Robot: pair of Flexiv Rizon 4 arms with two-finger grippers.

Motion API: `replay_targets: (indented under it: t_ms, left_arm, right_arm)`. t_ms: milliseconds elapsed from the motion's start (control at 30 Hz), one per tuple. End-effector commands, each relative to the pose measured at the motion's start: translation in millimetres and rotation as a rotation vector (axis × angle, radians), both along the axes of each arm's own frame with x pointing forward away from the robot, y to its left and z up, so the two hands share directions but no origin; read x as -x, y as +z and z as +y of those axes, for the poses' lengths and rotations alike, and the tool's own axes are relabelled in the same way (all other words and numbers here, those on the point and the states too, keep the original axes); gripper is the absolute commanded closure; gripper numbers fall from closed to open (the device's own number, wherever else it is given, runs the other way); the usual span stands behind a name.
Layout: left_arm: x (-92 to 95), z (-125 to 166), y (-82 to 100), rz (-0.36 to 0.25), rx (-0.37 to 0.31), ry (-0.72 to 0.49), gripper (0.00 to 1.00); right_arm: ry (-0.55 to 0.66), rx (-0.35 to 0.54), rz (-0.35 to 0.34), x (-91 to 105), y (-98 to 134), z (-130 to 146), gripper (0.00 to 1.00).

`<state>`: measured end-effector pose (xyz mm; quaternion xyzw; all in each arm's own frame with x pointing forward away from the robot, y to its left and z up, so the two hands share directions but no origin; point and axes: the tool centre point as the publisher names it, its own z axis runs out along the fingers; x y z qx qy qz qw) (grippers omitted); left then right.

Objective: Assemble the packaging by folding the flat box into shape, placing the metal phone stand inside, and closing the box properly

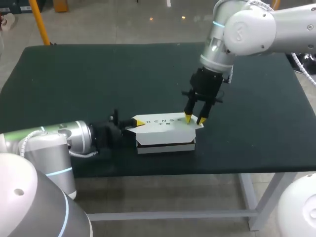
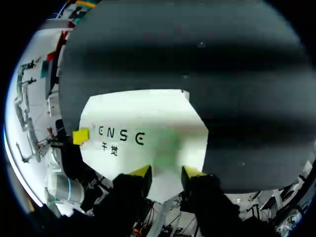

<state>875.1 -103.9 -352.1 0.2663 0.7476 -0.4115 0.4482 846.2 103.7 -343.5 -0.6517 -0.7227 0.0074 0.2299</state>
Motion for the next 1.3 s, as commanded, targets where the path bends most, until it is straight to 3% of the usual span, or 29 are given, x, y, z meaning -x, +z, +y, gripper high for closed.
replay_targets:
  t_ms: [33, 400, 767, 933, 1100, 1200, 1300]
  left_arm:
    - [1.7, 1, -3.0, -0.009, 0.009, 0.006, 0.74]
    - [5.6, 7, -0.2, -0.020, 0.029, 0.015, 0.71]
    - [10.5, 26, 7.0, -0.034, 0.028, 0.060, 0.75]
    - [15.1, 40, 5.7, -0.011, -0.001, 0.092, 0.67]
    - [22.6, 59, 9.2, 0.008, -0.023, 0.121, 0.66]
    - [25.3, 69, 13.5, 0.053, -0.030, 0.131, 0.64]
    - [27.5, 79, 19.2, 0.106, -0.030, 0.125, 0.68]
  right_arm:
    - [-0.002, 0.004, -0.001, 0.7, 0, 1, 0.56]
    - [-0.004, 0.009, -0.001, 0.5, -1, 0, 0.56]
    - [-0.003, 0.012, -0.002, 0.2, -1, 0, 0.56]
    - [-0.005, 0.015, -0.005, 0.4, -1, 0, 0.56]
    - [-0.005, 0.016, -0.009, 0.8, -1, 0, 0.56]
    - [-0.004, 0.018, -0.011, 1.4, -2, 0, 0.56]
    - [-0.004, 0.020, -0.014, 1.9, -2, 1, 0.56]
